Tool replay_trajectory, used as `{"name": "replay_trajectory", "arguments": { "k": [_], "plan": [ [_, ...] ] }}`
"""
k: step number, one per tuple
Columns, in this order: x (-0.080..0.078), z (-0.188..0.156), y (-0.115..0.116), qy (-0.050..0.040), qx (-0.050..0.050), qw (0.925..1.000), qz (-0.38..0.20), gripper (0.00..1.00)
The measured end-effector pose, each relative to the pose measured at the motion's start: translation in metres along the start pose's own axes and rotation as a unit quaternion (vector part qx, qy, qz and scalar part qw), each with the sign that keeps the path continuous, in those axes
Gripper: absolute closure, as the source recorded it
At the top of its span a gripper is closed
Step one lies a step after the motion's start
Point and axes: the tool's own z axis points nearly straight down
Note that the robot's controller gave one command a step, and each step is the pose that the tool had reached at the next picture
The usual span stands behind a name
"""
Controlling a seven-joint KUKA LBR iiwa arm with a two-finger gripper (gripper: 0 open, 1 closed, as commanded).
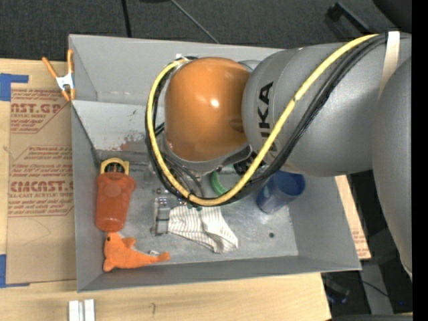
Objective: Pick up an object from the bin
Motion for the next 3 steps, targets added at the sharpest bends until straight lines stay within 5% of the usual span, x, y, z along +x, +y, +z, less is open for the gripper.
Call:
{"name": "replay_trajectory", "arguments": {
  "k": [1, 3],
  "plan": [
    [-0.007, 0.057, -0.037, -0.0026, -0.001, 0.9999, -0.013, 0.0],
    [-0.035, 0.092, -0.077, -0.0002, 0.0, 0.9981, -0.062, 0.0]
  ]
}}
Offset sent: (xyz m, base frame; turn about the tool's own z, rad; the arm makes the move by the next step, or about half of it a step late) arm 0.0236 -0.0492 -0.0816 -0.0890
